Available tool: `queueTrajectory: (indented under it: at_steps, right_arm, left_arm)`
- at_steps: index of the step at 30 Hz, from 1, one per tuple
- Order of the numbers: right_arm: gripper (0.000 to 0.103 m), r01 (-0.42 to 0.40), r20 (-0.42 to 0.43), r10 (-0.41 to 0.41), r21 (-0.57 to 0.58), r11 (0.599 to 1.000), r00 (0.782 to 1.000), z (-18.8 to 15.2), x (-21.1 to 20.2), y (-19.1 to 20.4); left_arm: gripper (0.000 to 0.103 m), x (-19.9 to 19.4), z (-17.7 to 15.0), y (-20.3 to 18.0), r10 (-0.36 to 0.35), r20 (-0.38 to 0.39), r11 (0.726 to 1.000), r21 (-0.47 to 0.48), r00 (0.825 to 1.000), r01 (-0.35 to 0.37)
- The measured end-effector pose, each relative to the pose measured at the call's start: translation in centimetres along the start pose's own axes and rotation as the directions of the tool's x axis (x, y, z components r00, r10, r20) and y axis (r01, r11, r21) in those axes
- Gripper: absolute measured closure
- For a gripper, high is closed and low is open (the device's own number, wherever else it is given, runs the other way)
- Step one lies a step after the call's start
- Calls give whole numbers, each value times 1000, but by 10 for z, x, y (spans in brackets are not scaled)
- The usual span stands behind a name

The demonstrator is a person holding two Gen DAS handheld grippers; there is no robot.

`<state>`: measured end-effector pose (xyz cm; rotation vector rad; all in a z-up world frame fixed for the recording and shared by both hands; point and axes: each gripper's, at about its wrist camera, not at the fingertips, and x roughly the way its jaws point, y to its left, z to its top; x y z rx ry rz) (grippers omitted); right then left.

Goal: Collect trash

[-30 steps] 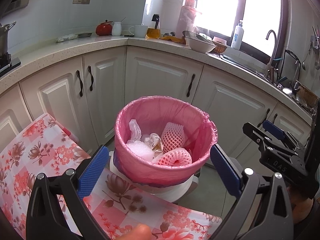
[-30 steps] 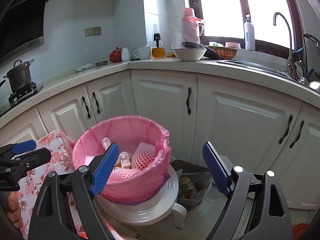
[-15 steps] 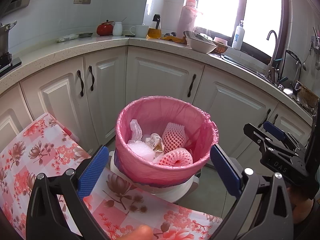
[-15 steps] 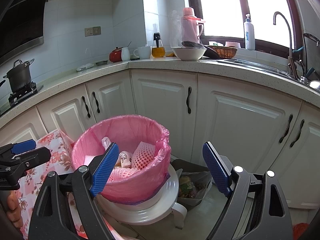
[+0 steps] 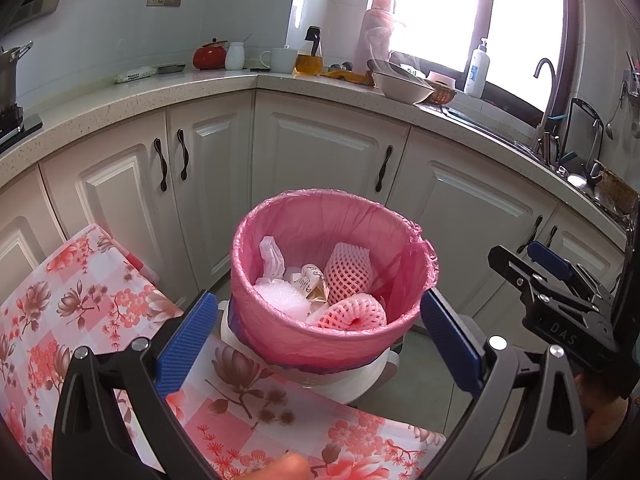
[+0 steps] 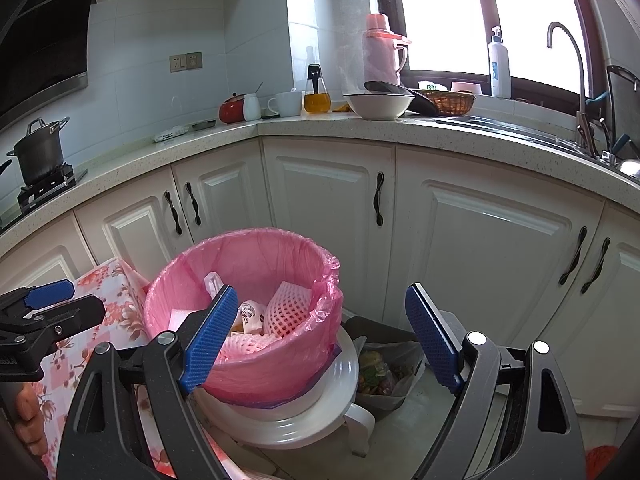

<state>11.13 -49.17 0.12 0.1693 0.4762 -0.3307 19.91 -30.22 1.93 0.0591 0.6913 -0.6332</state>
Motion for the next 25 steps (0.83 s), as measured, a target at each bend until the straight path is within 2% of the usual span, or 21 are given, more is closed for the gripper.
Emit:
queueTrajectory:
  at_steps: [15, 18, 20, 25]
  right_arm:
    - [22, -1, -6, 1, 4, 1000, 1000, -5, 1, 0]
    - [21, -2, -8, 2, 6, 1000, 1000, -7, 2, -1]
    - [20, -2, -13, 2, 7, 1000, 1000, -7, 3, -2]
    - [20, 3, -16, -3, 7, 1000, 1000, -8, 4, -4]
  left_arm:
    - [5, 2, -2, -5, -3, 9, 999, 46, 1000, 2]
    - [5, 5, -2, -4, -18, -10, 999, 37, 1000, 18]
    - [5, 8, -2, -4, 0, -20, 1000, 30, 1000, 1]
    - [5, 8, -3, -2, -6, -15, 1000, 14, 1000, 7]
